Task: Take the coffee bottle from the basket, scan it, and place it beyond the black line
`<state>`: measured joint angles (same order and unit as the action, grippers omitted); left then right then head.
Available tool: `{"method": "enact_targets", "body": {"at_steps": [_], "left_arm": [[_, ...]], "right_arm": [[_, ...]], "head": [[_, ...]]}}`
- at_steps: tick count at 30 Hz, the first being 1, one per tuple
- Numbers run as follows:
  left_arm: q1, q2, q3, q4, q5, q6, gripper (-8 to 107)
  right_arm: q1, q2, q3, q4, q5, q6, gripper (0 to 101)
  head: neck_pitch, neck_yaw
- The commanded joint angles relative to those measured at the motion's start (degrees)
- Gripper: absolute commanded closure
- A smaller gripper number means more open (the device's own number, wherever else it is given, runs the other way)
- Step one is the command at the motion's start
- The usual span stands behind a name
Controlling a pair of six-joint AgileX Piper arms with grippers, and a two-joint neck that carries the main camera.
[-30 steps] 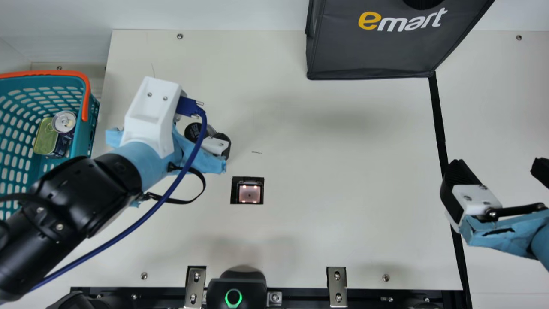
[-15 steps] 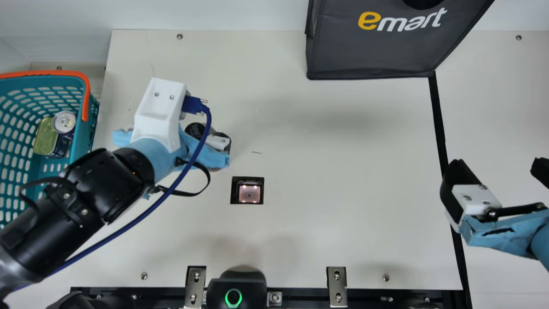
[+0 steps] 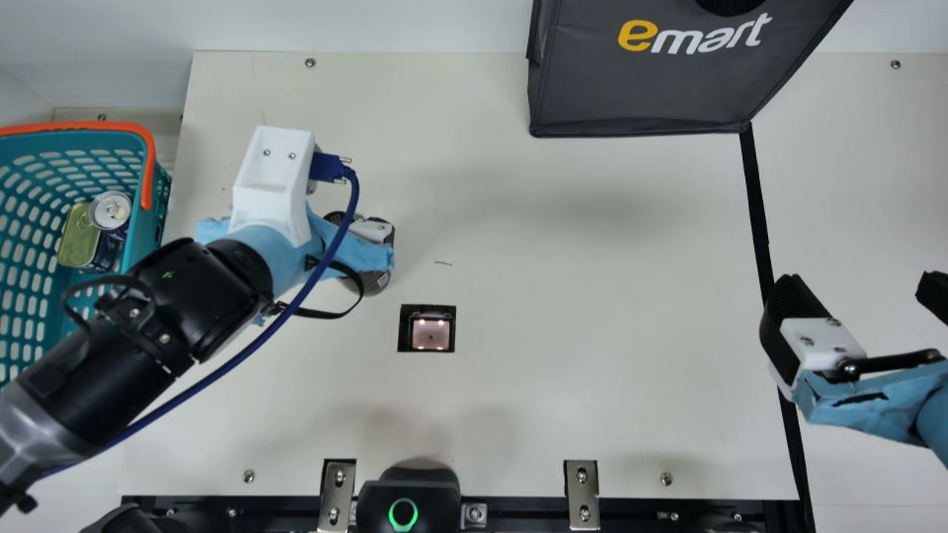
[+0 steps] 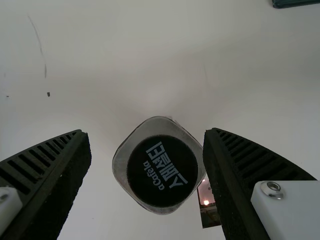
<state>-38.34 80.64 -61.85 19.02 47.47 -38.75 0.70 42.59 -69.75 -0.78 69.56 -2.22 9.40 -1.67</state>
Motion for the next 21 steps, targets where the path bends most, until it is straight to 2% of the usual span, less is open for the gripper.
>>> {"method": "enact_targets", "body": {"at_steps": [1,6,18,21], "left_arm": [[0.16,0.25,0.05,-0.06,-0.28,-0.19,9],[0.52,0.76,0.16,-0.15,-0.75,-0.53,9],[0.38,0.91,0.73,-0.20,-0.99,-0.37,89],[0.22,0.64,0.75,-0.27,-1.07,0.14,89]], "right_arm": [[0.00,0.00,0.00,0.00,0.00,0.00,10],[0.00,0.00,0.00,0.00,0.00,0.00,10],[0.00,0.00,0.00,0.00,0.00,0.00,10],[0.00,0.00,0.00,0.00,0.00,0.00,10]], "head": [[-1.48,0.09],[-1.48,0.09],[-1.48,0.09],[-1.48,0.09]]}}
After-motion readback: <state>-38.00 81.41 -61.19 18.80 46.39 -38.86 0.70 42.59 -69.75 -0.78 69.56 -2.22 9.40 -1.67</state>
